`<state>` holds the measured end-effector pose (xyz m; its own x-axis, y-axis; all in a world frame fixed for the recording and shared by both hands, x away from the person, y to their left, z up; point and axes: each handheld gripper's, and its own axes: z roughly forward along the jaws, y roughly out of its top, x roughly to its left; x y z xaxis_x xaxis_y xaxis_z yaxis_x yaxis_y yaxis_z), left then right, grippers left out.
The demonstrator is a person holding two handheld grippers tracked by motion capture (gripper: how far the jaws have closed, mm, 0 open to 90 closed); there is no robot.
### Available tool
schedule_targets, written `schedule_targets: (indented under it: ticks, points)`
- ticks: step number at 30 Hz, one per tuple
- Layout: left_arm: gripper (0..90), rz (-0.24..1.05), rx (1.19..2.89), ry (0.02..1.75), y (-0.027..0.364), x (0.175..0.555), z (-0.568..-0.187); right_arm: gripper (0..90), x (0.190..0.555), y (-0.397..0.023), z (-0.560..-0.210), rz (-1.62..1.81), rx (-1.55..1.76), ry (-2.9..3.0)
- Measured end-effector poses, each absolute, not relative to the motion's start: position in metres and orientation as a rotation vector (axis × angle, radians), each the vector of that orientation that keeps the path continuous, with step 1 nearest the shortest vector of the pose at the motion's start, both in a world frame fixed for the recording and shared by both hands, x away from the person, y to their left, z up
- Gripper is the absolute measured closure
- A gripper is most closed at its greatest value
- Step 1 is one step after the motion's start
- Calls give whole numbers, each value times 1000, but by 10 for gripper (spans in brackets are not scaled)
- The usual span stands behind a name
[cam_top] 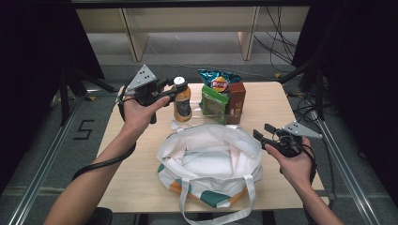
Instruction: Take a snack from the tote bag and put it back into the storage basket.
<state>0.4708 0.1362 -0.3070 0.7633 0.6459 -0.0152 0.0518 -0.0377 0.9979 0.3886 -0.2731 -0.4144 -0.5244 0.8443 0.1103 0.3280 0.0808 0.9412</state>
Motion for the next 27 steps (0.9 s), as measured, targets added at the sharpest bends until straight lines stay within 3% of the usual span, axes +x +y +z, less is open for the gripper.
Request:
schedule_targets:
  ticks: [27]
  points:
    - [586, 531, 1564, 598, 138, 496, -321, 438, 387, -272, -414, 1470, 1201, 1898]
